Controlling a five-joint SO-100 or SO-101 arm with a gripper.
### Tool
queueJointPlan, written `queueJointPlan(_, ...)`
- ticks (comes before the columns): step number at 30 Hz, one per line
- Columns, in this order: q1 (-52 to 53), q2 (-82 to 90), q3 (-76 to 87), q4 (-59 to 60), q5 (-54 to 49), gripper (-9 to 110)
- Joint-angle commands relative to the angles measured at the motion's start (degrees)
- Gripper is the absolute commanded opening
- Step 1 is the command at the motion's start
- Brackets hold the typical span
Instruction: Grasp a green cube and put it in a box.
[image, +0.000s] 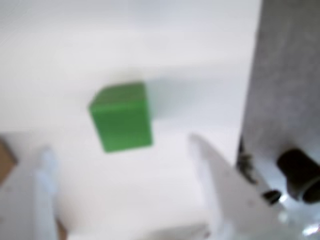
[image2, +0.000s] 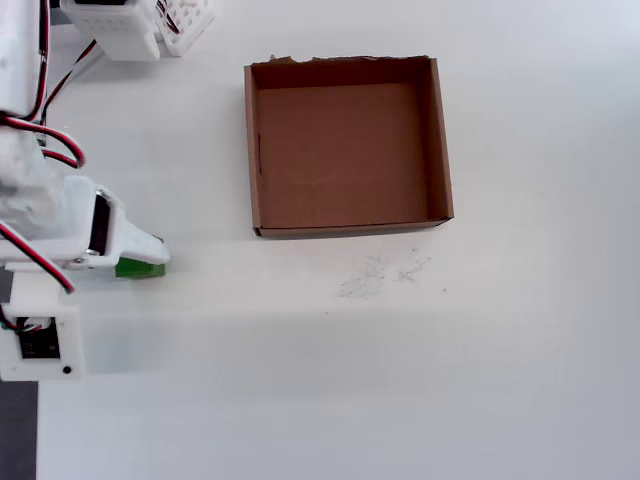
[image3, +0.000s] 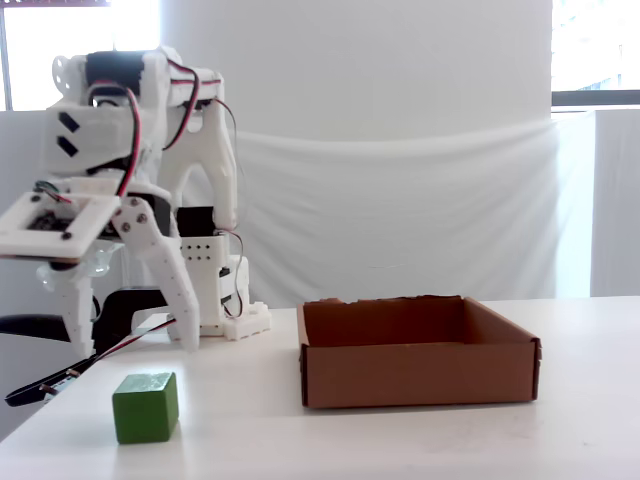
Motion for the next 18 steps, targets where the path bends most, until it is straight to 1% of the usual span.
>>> queueJointPlan(1,0.44,-0.88,-3.16,-1.49,-1.67,35)
queueJointPlan(11,-0.09,-5.45,-2.90,-3.87,-1.14,34)
queueJointPlan(18,-1.49,-6.24,0.26,-6.50,-0.88,33)
